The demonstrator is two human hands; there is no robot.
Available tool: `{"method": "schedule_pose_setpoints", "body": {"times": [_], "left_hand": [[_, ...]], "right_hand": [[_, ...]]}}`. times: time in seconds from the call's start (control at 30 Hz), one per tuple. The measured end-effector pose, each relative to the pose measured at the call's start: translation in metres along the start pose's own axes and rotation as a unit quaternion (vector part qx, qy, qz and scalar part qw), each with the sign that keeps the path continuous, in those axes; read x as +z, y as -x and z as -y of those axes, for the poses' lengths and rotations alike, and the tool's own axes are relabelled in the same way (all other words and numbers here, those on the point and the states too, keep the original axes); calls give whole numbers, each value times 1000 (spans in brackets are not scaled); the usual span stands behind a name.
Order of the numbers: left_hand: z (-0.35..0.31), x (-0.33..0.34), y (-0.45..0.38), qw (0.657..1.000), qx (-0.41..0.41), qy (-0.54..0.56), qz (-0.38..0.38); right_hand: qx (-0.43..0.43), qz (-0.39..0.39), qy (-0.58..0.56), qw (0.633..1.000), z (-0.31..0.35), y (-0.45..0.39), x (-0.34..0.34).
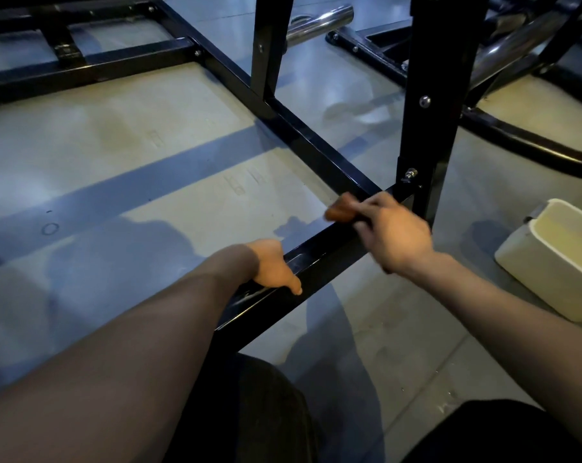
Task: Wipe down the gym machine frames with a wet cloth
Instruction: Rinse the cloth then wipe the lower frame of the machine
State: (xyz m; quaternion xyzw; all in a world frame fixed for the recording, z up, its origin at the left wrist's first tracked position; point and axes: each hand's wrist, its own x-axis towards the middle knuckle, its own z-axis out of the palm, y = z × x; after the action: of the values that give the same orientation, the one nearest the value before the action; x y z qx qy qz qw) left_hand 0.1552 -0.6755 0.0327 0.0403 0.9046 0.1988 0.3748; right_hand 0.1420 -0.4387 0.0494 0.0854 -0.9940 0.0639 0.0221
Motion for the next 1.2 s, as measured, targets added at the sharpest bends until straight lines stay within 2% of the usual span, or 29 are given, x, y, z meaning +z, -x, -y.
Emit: {"method": "schedule_pose_setpoints", "body": {"times": [0.07, 0.13, 0.2, 0.27, 0.33, 0.37, 0.43, 0.5, 0.53, 0.57, 0.6, 0.7, 0.77, 0.83, 0.97, 1.0, 1.07, 1.13, 1.2], "left_hand": [[0, 0, -1, 1000, 2, 5, -2], [1, 1, -3, 1000, 0, 3, 0], [3, 3, -6, 1000, -2, -11, -1], [4, 4, -9, 999, 1, -28, -17], [3, 3, -10, 999, 1, -37, -19], [3, 3, -11, 999, -3, -37, -16], [2, 4, -12, 1000, -5, -24, -8], [1, 7, -13, 1000, -4, -6, -12], [0, 7, -14, 1000, 2, 7, -20], [-3, 8, -16, 999, 8, 24, -28], [-8, 8, -17, 998, 21, 43, -41], [-26, 10, -21, 987, 75, 68, -121], [-32, 11, -22, 985, 75, 80, -133], [-36, 9, -22, 989, 43, 68, -121], [-34, 5, -23, 992, 27, 73, -98], [-33, 6, -23, 992, 29, 75, -97], [-32, 7, -24, 992, 32, 67, -102], [-33, 8, -25, 991, 39, 55, -115], [-33, 7, -25, 989, 43, 55, -127]], "right_hand": [[104, -15, -5, 994, -14, -8, -1], [93, -8, -8, 996, 3, -2, 2], [-19, 22, -54, 998, 31, 17, 7], [-158, 61, -93, 981, 45, 37, 6], [-214, 59, -82, 972, 31, 31, 3], [-187, 41, -68, 979, 18, 22, 3], [-48, 9, -32, 998, -10, 0, 0], [99, -12, -14, 995, -27, -11, 1], [130, -21, -4, 991, -23, -12, 2], [122, -22, 0, 992, -14, -10, 4], [78, -18, -8, 997, -1, -5, 8], [-104, 32, -56, 993, 31, 10, 14], [-133, 41, -59, 988, 30, 7, 12], [-80, 19, -58, 995, 7, -2, 9], [139, -18, -86, 986, -33, -24, 1], [141, -18, -65, 988, -29, -22, 1], [43, -2, -31, 999, -6, -5, 3], [-88, 31, -54, 994, 15, 19, 6], [-138, 53, -60, 987, 12, 19, 5]]}}
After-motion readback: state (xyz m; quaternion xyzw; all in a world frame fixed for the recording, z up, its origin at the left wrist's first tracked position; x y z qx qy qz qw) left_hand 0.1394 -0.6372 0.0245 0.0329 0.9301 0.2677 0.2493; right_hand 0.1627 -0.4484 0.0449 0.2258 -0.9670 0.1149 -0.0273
